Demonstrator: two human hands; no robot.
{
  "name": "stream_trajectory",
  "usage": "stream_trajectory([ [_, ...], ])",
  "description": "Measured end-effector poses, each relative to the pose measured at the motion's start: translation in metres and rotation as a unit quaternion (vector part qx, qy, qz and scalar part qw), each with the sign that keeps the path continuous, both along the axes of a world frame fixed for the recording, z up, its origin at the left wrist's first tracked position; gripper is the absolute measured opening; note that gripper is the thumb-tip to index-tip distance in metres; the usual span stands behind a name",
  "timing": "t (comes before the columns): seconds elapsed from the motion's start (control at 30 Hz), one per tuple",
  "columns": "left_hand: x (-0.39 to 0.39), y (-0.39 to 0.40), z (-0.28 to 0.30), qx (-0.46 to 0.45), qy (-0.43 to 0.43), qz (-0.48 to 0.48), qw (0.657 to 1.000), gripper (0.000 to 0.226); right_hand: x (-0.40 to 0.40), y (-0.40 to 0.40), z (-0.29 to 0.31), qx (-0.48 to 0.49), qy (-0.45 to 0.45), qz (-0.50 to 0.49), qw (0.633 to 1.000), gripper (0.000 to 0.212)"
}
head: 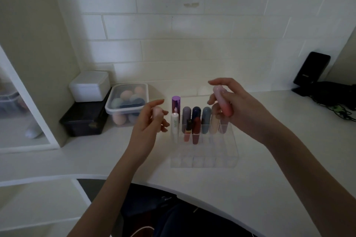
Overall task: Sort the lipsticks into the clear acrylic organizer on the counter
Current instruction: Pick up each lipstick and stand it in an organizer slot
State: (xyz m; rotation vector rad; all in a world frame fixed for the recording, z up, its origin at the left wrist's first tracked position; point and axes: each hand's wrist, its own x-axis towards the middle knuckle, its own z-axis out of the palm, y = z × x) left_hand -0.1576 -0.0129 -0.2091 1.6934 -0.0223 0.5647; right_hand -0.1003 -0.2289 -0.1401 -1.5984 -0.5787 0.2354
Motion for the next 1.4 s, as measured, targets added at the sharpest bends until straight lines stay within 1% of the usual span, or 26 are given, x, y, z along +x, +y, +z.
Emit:
stream_trajectory([
  [0.07,0.001,-0.006,0.003,-0.009,-0.029,0.009,1.000,0.023,-0.004,-0.003,0.000,-0.018,-0.035,-0.004,0.999,0.022],
  [0.17,0.000,-0.012,0.006,-0.011,-0.066,0.024,0.997,0.015,-0.006,-0.004,0.000,-0.051,-0.100,-0.032,0.993,0.027],
  [0.23,0.000,-0.015,0.008,-0.008,-0.069,0.028,0.997,0.016,-0.005,-0.003,-0.001,-0.055,-0.108,-0.046,0.992,0.029],
  [0.3,0.000,-0.016,0.009,-0.017,-0.062,0.051,0.997,0.023,-0.005,-0.003,-0.001,-0.059,-0.115,-0.070,0.989,0.027],
  [0.37,0.000,-0.014,0.010,-0.032,-0.056,0.083,0.994,0.027,-0.004,-0.006,-0.001,-0.088,-0.165,-0.111,0.976,0.025],
  [0.43,-0.001,-0.011,0.011,-0.039,-0.054,0.097,0.993,0.025,-0.003,-0.012,-0.001,-0.144,-0.237,-0.139,0.951,0.016],
  [0.47,-0.001,-0.010,0.011,-0.037,-0.054,0.099,0.993,0.024,-0.003,-0.015,0.001,-0.179,-0.264,-0.133,0.938,0.010],
  [0.5,-0.002,-0.009,0.011,-0.032,-0.053,0.102,0.993,0.023,-0.003,-0.017,0.001,-0.217,-0.282,-0.111,0.928,0.012],
  [0.6,-0.005,-0.008,0.012,-0.027,-0.060,0.103,0.992,0.020,-0.009,-0.017,-0.001,-0.294,-0.284,-0.022,0.912,0.027],
  [0.67,-0.008,-0.009,0.013,-0.035,-0.078,0.095,0.992,0.019,-0.015,-0.013,-0.004,-0.295,-0.295,-0.024,0.909,0.031],
  [0.77,-0.011,-0.010,0.013,-0.050,-0.081,0.082,0.992,0.020,-0.021,-0.012,-0.004,-0.253,-0.283,-0.066,0.923,0.022],
  [0.9,-0.014,-0.011,0.011,-0.085,-0.050,0.047,0.994,0.023,-0.017,-0.012,-0.006,-0.284,-0.310,-0.077,0.904,0.017],
  [1.03,-0.016,-0.012,0.010,-0.071,-0.050,0.047,0.995,0.026,-0.016,-0.006,-0.013,-0.291,-0.346,-0.081,0.888,0.026],
  [1.17,-0.018,-0.016,0.014,-0.073,-0.061,0.048,0.994,0.025,-0.019,0.000,-0.013,-0.277,-0.354,-0.087,0.889,0.036],
  [1.2,-0.018,-0.017,0.016,-0.070,-0.066,0.047,0.994,0.024,-0.019,0.000,-0.012,-0.282,-0.355,-0.092,0.886,0.035],
  [1.3,-0.020,-0.021,0.018,-0.061,-0.074,0.049,0.994,0.024,-0.017,0.001,-0.011,-0.297,-0.380,-0.103,0.870,0.023],
  [1.4,-0.023,-0.024,0.021,-0.053,-0.077,0.052,0.994,0.029,-0.015,0.000,-0.013,-0.297,-0.372,-0.097,0.874,0.014],
])
